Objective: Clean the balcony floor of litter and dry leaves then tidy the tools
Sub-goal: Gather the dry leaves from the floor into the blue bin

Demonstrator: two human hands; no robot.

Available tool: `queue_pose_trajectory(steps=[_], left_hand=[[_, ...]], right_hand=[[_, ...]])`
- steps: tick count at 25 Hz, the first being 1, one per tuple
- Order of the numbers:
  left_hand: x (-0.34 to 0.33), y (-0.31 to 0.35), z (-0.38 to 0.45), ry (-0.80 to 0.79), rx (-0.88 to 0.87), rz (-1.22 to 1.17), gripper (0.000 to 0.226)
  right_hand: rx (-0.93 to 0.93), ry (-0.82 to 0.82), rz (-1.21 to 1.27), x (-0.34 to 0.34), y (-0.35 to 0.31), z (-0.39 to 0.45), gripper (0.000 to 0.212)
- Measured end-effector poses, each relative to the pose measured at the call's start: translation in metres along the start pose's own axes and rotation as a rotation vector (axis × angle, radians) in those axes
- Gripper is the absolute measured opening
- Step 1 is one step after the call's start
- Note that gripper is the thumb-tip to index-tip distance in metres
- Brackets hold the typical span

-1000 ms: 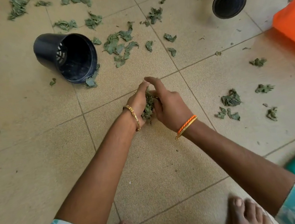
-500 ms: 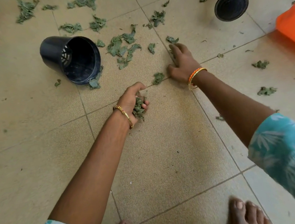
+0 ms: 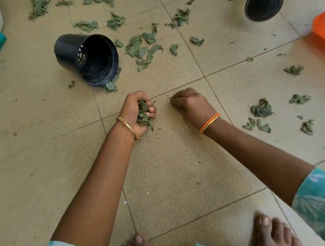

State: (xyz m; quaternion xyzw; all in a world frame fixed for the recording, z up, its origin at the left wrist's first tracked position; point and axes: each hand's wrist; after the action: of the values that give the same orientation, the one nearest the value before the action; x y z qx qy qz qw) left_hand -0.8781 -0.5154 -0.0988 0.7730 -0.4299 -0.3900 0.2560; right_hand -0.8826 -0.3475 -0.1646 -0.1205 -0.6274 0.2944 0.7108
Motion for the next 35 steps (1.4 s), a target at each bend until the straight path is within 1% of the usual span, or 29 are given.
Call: queue_pose_trajectory(steps=[1, 2, 4, 5, 7, 9, 10, 12, 13, 16, 18, 20, 22, 23, 25, 27, 28, 29, 30, 32, 33, 35], left_hand=[[0.000, 0.000, -0.001, 0.007, 0.000, -0.013, 0.037], [0.000, -0.001, -0.002, 0.007, 0.002, -0.016, 0.036], [0.000, -0.004, -0.004, 0.003, 0.016, 0.021, 0.034], [0.000, -0.007, -0.005, -0.004, 0.026, 0.064, 0.032], [0.001, -0.014, -0.007, -0.052, 0.066, 0.160, 0.025], [0.000, -0.019, -0.012, -0.109, 0.082, 0.239, 0.027], [-0.001, -0.021, -0.014, -0.125, 0.076, 0.282, 0.034], [-0.004, -0.023, -0.018, -0.158, 0.065, 0.351, 0.049], [-0.004, -0.024, -0.019, -0.174, 0.067, 0.353, 0.051], [-0.007, -0.026, -0.022, -0.164, 0.085, 0.289, 0.048], [-0.011, -0.029, -0.023, -0.165, 0.104, 0.242, 0.040], [-0.017, -0.034, -0.023, -0.159, 0.143, 0.210, 0.036], [-0.023, -0.040, -0.022, -0.119, 0.149, 0.230, 0.035], [-0.025, -0.043, -0.021, -0.103, 0.138, 0.258, 0.036], [-0.033, -0.049, -0.019, -0.091, 0.133, 0.305, 0.035], [-0.046, -0.056, -0.019, -0.111, 0.150, 0.312, 0.026], [-0.053, -0.059, -0.021, -0.127, 0.164, 0.304, 0.022], [-0.061, -0.061, -0.024, -0.146, 0.180, 0.298, 0.018], [-0.066, -0.063, -0.026, -0.165, 0.193, 0.291, 0.016], [-0.073, -0.067, -0.027, -0.185, 0.208, 0.276, 0.014], [-0.075, -0.068, -0.027, -0.188, 0.210, 0.273, 0.014], [-0.079, -0.069, -0.027, -0.186, 0.216, 0.285, 0.012]], right_hand=[[-0.083, 0.011, 0.093, 0.003, -0.008, -0.001, 0.013], [-0.216, 0.003, 0.228, 0.006, -0.016, -0.003, 0.015], [-0.533, -0.078, 0.569, 0.010, -0.038, -0.007, 0.015], [-0.647, -0.106, 0.744, 0.012, -0.049, -0.010, 0.016], [-0.763, -0.079, 0.959, 0.015, -0.063, -0.016, 0.024], [-0.808, -0.072, 1.045, 0.018, -0.077, -0.021, 0.031], [-0.803, -0.071, 1.041, 0.017, -0.084, -0.025, 0.033], [-0.733, -0.026, 0.941, 0.017, -0.091, -0.032, 0.032], [-0.690, 0.007, 0.878, 0.017, -0.093, -0.035, 0.029], [-0.634, 0.056, 0.765, 0.025, -0.092, -0.039, 0.012], [-0.626, 0.067, 0.739, 0.034, -0.088, -0.042, 0.011], [-0.640, 0.124, 0.660, 0.045, -0.072, -0.045, 0.014], [-0.680, 0.175, 0.468, 0.060, -0.037, -0.051, 0.017], [-0.702, 0.176, 0.333, 0.068, -0.017, -0.055, 0.023], [-0.778, 0.092, 0.045, 0.086, 0.018, -0.064, 0.043], [-0.825, -0.054, -0.155, 0.095, 0.044, -0.076, 0.057], [-0.808, -0.110, -0.189, 0.097, 0.053, -0.082, 0.057], [-0.764, -0.114, -0.174, 0.097, 0.061, -0.088, 0.053], [-0.707, -0.059, -0.135, 0.096, 0.068, -0.092, 0.046], [-0.643, 0.123, -0.076, 0.094, 0.076, -0.097, 0.030], [-0.639, 0.198, -0.056, 0.094, 0.078, -0.096, 0.026], [-0.720, 0.279, 0.073, 0.097, 0.076, -0.089, 0.025]])
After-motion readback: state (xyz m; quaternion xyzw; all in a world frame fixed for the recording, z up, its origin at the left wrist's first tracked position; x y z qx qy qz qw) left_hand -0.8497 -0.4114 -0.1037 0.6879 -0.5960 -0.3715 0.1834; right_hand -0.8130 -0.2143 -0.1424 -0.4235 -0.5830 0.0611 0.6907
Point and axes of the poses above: each hand's wrist, its own z-axis towards the middle knuckle, its own x-axis out of the back of the hand, y = z × x, and after that the axes turned 15 degrees about -x, right-handed
